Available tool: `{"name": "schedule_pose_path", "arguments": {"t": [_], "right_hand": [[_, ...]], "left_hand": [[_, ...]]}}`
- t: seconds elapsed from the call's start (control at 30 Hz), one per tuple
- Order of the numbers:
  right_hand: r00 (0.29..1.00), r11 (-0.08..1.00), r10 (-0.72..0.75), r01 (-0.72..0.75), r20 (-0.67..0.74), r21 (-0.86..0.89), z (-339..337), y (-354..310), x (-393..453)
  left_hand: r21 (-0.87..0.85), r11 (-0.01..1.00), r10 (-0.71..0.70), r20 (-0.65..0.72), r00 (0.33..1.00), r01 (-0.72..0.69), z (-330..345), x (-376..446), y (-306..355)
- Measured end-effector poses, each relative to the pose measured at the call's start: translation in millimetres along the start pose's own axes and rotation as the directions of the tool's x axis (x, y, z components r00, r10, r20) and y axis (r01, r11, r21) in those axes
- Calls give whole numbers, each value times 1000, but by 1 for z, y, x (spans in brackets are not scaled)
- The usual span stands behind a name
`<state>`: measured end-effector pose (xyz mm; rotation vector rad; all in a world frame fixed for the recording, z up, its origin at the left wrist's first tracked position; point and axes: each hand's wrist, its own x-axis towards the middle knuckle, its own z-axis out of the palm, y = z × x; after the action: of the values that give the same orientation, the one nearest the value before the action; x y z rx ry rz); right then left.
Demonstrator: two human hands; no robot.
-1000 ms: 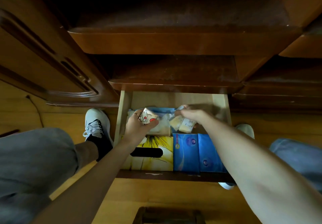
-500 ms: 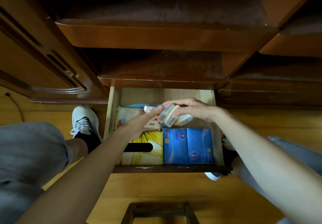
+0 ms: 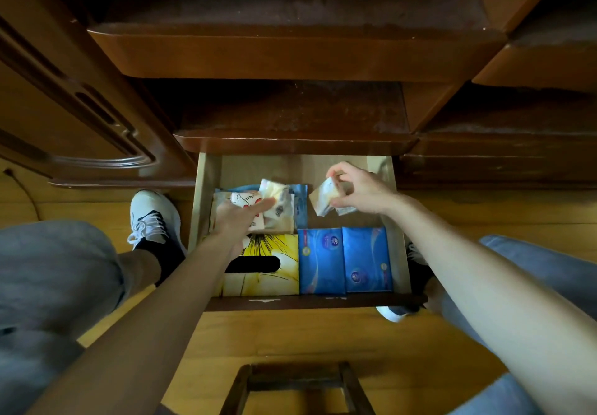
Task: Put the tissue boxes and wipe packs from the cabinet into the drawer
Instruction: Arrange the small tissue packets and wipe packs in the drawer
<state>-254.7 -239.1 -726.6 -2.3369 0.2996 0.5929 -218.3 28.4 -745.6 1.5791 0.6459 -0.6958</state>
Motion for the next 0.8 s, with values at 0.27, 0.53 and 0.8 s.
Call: {"name": "schedule_pose_path", "arguments": {"t": [0.27,0.53,0.8], "right_hand": [[983,937,55,9,173,-348,29,14,41],[992,847,38,30,117,-531,55,7,61],[989,903,149,-143,-18,-405,31,18,53]], "left_hand": [[73,994,74,33,997,-76,3,10,-3],[156,983,91,45,995,-97,4,21,-6],[173,977,114,61,992,-123,8,19,-9]]}}
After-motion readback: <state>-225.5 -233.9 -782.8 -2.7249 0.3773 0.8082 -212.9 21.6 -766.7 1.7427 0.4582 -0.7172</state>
